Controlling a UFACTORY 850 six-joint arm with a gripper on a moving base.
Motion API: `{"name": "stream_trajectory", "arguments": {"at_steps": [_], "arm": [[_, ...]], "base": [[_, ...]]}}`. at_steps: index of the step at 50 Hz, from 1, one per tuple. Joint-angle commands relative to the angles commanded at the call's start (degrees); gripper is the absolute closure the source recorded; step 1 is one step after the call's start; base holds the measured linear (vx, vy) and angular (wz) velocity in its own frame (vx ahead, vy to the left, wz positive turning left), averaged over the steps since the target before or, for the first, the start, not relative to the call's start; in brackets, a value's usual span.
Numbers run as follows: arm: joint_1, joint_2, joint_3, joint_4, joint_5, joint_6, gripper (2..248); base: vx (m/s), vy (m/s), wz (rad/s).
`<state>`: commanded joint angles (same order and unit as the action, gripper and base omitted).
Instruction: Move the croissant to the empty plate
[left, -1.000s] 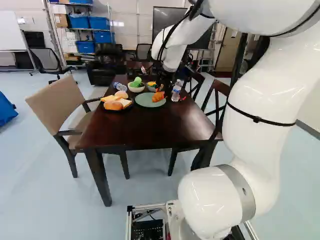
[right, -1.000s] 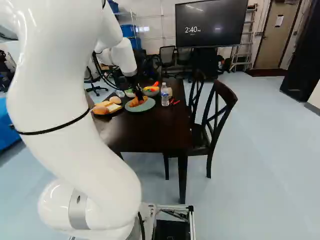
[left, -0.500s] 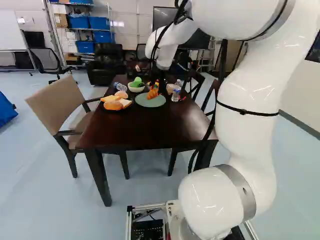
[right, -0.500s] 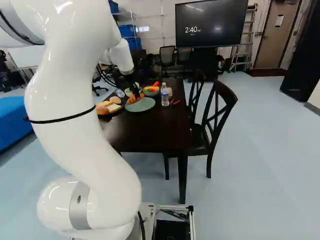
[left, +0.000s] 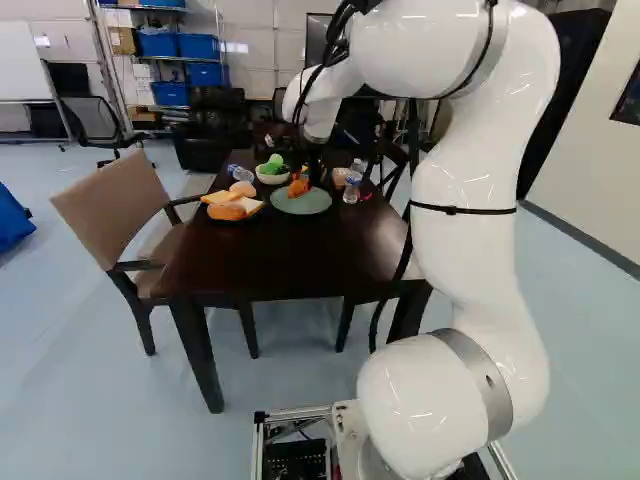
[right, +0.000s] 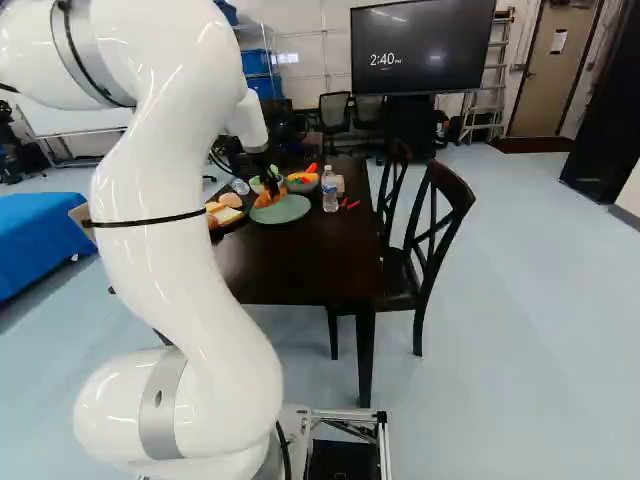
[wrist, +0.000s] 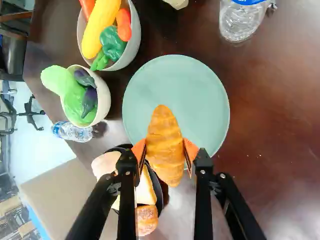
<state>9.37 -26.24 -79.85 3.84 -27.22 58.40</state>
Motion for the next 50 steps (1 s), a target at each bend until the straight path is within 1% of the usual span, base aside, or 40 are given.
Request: {"name": "stream_trajectory", "arguments": {"at_steps": [23, 29, 30, 34, 35, 39, 40, 45, 46, 50], "arm": [[0.0, -3.5, -1.0, 0.0, 0.0, 0.0, 130], [0.0, -3.5, -1.0, 0.0, 0.0, 0.0, 130], [0.0, -3.5, -1.0, 0.0, 0.0, 0.0, 120], [0.0, -3.5, -1.0, 0.0, 0.0, 0.0, 120], [0.0, -3.5, -1.0, 0.0, 0.0, 0.0, 89], [0.0, -3.5, -1.0, 0.0, 0.0, 0.0, 89], [0.0, -3.5, -1.0, 0.0, 0.0, 0.0, 55], [0.0, -3.5, -1.0, 0.0, 0.0, 0.0, 55], [0.0, -3.5, -1.0, 0.0, 0.0, 0.0, 20], [0.0, -3.5, -1.0, 0.0, 0.0, 0.0, 20]], "base": [[0.0, 0.0, 0.0], [0.0, 0.0, 0.0], [0.0, 0.0, 0.0], [0.0, 0.0, 0.0], [0.0, 0.0, 0.0], [0.0, 0.0, 0.0], [0.0, 0.0, 0.0], [0.0, 0.0, 0.0], [0.0, 0.0, 0.0], [0.0, 0.0, 0.0]]}}
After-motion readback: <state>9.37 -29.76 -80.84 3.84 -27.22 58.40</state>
